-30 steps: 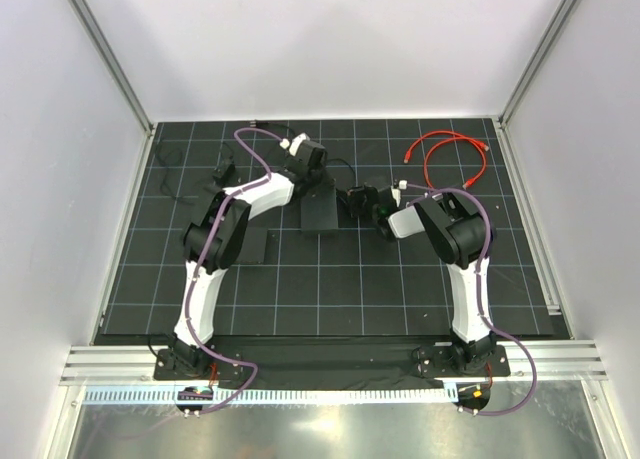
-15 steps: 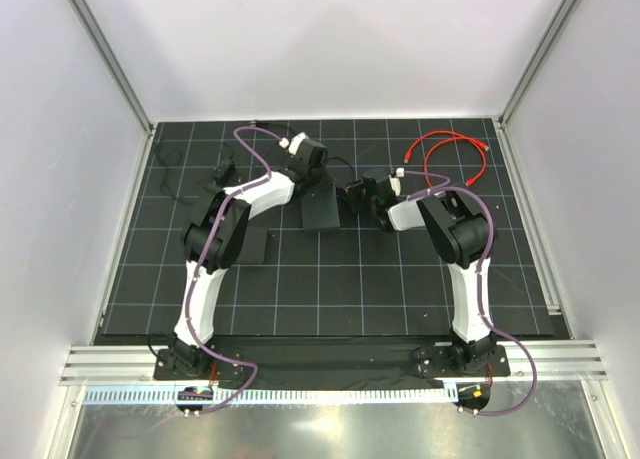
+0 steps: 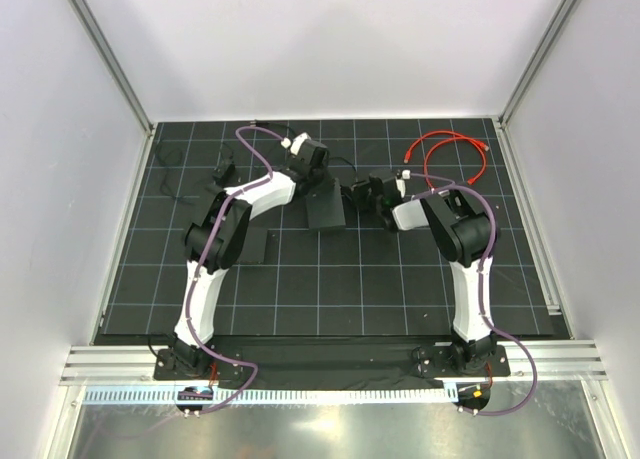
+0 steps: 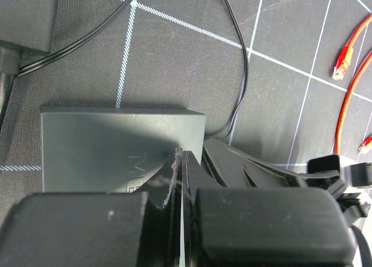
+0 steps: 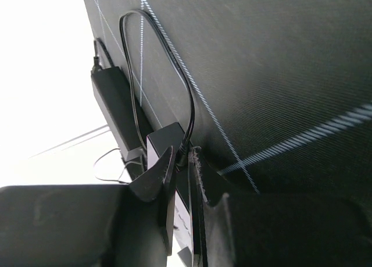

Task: Pull the plug from the switch port

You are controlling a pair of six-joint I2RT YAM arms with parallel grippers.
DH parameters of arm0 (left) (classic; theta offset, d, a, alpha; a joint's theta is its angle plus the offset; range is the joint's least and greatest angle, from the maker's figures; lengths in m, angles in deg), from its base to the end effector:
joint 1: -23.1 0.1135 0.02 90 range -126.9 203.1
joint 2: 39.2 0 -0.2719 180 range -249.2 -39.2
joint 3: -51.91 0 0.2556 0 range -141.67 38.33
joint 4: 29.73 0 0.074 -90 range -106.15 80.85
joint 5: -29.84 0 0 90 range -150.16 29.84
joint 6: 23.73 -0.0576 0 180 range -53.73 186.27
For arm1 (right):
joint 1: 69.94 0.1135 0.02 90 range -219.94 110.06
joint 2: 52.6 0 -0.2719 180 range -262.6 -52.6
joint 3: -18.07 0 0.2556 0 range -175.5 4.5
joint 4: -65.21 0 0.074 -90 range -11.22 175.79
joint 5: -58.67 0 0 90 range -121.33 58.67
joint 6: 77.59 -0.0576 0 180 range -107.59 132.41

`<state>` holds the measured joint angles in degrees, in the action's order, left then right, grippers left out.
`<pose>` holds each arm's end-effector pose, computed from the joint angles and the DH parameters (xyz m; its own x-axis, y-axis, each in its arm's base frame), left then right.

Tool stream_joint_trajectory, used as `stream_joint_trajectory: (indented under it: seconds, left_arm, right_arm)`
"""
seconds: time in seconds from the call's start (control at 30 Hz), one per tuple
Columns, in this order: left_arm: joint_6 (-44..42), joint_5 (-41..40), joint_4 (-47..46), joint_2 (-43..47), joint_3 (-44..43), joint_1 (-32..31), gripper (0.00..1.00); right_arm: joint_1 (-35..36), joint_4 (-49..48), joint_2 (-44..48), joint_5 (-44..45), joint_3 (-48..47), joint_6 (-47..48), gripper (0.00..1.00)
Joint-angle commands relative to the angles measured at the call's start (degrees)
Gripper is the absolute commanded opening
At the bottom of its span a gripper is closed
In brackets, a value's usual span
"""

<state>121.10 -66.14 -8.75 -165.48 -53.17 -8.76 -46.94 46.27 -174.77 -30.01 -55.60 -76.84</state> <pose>0.4418 -0.2675 0.1521 -0.7040 -0.5197 -0.4840 -0.2016 0.7998 -0.5655 0.4134 0.1741 0.0873 -0.3781 0.9255 -0.0227 0.4492 0.2049 0.8696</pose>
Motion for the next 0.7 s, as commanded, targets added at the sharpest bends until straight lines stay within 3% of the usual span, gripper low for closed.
stream_joint_trajectory:
  seconds: [0.0, 0.4, 0.53, 0.63, 0.67]
  left_arm:
    - [-3.5, -2.2, 14.92, -5.64, 2.56, -0.05, 0.0]
    - [-4.73, -2.72, 17.56, -6.7, 0.18, -0.4, 0.0]
    - [-4.29, -2.9, 17.56, -6.7, 0.19, -0.4, 0.0]
    - [-4.64, -1.41, 15.3, -6.7, 0.45, -0.49, 0.0]
    - [-5.69, 2.42, 13.45, -6.26, 0.97, -0.31, 0.0]
  right_arm:
    - [-2.97, 13.07, 0.61, 10.19, -2.03, 7.94, 0.01]
    - [-4.2, 17.83, 1.94, 11.95, -5.73, 16.04, 0.01]
    - [-4.46, 11.61, 1.93, 8.88, -4.5, 17.79, 0.01]
    - [-4.63, 8.27, 2.98, 5.63, -6.52, 24.46, 0.01]
    - [-4.55, 7.3, 3.69, 4.4, -6.44, 28.22, 0.01]
